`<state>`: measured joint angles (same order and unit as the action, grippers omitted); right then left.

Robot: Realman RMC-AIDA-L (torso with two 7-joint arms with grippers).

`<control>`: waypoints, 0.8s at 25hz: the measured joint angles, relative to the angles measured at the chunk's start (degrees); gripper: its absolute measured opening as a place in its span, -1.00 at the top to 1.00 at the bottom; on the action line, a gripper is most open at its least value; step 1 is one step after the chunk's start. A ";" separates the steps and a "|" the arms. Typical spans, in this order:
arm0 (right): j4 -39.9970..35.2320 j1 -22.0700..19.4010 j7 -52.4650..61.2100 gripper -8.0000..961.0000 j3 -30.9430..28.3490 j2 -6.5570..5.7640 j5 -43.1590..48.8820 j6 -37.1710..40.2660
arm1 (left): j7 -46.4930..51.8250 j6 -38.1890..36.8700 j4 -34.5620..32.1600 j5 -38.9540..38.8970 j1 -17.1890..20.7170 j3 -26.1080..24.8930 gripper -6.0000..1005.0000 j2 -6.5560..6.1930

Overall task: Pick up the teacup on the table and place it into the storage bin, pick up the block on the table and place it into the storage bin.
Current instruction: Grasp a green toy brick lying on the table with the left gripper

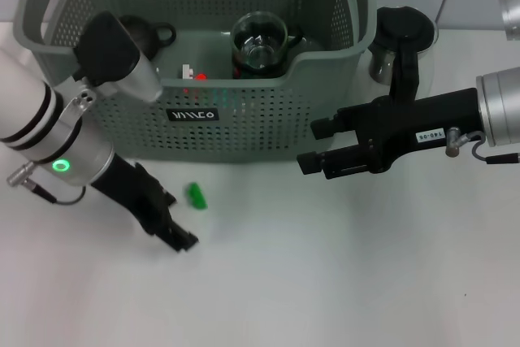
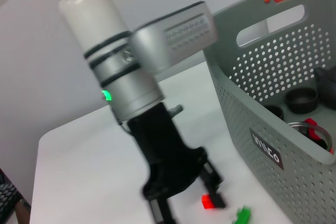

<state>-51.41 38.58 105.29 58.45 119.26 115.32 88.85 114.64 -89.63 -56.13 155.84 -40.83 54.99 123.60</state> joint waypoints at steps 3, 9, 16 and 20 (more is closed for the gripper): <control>0.00 0.00 -0.06 -0.56 0.00 0.00 0.00 0.01 | -0.20 -3.64 -3.76 -1.15 1.22 -0.32 -0.61 0.05; 0.00 0.01 -0.10 -0.56 -0.01 -0.09 -0.01 0.00 | 0.64 -0.08 -5.11 -1.14 1.87 -1.34 -0.61 0.35; 0.00 0.19 -0.04 -0.56 -0.01 -0.09 -0.01 0.00 | 1.26 1.89 -2.93 -5.23 1.28 1.42 -0.60 0.85; 0.00 0.34 -0.02 -0.56 -0.03 -0.13 -0.01 0.00 | 1.85 2.27 -2.48 -6.80 1.16 2.10 -0.60 0.84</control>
<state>-51.42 38.92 105.27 58.42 119.14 115.31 88.85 116.49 -87.36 -58.60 149.04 -39.67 57.10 124.44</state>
